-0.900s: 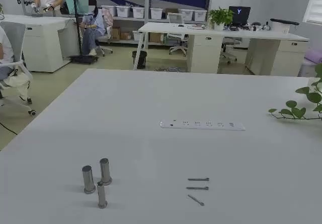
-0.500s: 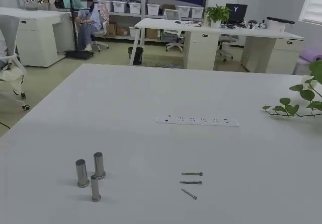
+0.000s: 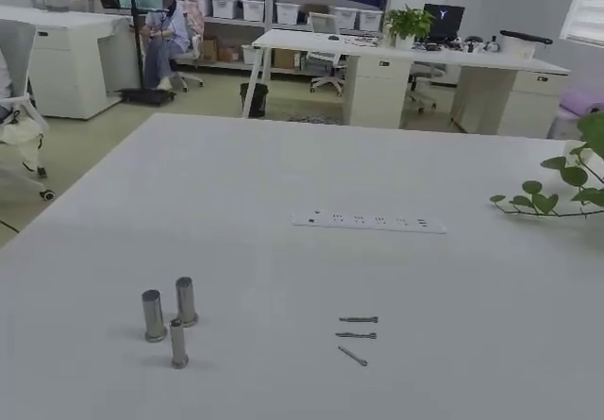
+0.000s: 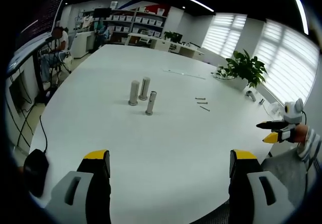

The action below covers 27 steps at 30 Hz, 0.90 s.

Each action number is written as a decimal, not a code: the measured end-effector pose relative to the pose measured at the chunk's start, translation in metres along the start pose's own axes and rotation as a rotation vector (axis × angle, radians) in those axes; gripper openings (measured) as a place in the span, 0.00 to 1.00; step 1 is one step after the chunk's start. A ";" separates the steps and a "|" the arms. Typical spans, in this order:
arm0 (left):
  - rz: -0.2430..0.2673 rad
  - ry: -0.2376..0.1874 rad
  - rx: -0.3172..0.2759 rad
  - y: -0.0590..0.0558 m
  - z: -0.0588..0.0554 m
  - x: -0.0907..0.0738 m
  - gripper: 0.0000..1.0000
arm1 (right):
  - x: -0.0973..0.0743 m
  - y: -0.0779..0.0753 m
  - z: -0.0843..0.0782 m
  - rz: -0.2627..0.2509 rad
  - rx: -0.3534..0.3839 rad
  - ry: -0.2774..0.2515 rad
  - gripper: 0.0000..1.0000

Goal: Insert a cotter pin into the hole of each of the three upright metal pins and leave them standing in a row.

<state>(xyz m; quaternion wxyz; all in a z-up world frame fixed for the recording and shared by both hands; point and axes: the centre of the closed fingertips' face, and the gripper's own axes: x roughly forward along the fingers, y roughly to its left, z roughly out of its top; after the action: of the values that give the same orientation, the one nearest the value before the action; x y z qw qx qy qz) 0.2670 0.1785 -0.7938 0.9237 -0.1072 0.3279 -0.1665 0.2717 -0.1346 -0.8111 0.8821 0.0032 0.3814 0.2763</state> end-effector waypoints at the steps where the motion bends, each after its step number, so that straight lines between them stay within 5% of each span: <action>1: -0.007 0.000 0.001 -0.001 -0.001 0.001 0.99 | 0.000 0.000 0.001 -0.003 -0.002 0.000 0.96; 15: -0.032 0.014 0.067 -0.001 0.000 0.006 0.99 | 0.006 0.006 0.010 0.003 -0.049 0.021 0.96; 27: -0.087 -0.018 0.070 -0.006 0.010 0.006 0.92 | 0.008 0.010 0.014 0.005 -0.061 0.023 0.97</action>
<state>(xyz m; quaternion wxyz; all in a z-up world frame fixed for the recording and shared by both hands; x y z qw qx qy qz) 0.2762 0.1719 -0.7877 0.9216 -0.0906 0.3088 -0.2169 0.2807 -0.1195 -0.8047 0.8766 -0.0259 0.3829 0.2903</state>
